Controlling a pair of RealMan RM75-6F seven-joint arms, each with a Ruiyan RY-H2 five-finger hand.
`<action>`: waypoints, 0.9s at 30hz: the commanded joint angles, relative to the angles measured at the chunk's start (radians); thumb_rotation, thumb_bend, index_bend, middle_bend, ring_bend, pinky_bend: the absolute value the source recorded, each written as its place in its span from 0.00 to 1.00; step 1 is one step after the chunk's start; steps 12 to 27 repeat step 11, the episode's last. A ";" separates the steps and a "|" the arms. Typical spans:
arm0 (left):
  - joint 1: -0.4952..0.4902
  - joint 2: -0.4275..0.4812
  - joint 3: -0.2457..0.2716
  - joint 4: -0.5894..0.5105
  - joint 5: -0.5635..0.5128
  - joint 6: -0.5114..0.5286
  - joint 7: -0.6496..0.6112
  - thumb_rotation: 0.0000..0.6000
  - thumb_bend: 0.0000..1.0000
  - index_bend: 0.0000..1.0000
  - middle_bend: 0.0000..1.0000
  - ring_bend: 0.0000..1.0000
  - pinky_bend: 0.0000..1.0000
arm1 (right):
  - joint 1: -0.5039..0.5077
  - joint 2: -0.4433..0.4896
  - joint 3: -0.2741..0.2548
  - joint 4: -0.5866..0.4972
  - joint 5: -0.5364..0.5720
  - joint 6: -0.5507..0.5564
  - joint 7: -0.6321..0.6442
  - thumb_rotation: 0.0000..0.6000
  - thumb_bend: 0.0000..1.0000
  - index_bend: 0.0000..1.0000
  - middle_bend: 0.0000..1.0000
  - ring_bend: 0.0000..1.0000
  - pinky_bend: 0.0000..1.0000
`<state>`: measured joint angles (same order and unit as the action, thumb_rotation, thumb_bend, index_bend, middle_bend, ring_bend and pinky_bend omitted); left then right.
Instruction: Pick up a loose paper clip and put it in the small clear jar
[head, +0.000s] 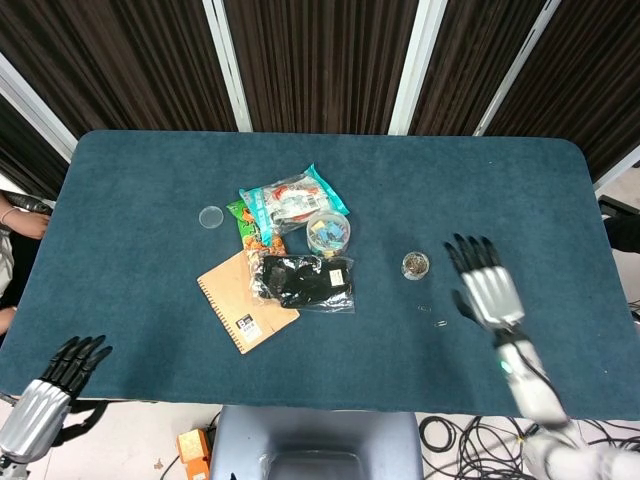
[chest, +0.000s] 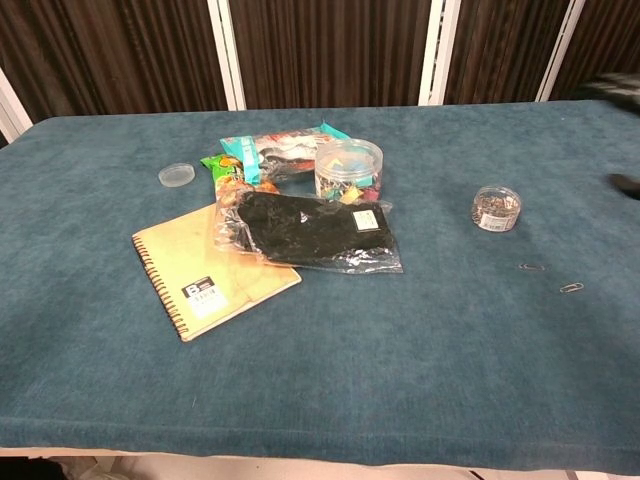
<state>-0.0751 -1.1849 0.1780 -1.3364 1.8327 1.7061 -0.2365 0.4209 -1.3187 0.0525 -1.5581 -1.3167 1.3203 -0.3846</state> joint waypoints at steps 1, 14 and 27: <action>0.033 0.031 -0.030 -0.115 -0.129 -0.081 0.120 1.00 0.37 0.00 0.00 0.00 0.00 | -0.228 0.100 -0.149 -0.031 -0.154 0.246 0.167 1.00 0.36 0.00 0.00 0.00 0.00; 0.039 0.028 -0.025 -0.099 -0.054 -0.042 0.099 1.00 0.38 0.00 0.00 0.00 0.00 | -0.290 0.073 -0.150 0.077 -0.178 0.236 0.265 1.00 0.36 0.00 0.00 0.00 0.00; 0.039 0.028 -0.025 -0.099 -0.054 -0.042 0.099 1.00 0.38 0.00 0.00 0.00 0.00 | -0.290 0.073 -0.150 0.077 -0.178 0.236 0.265 1.00 0.36 0.00 0.00 0.00 0.00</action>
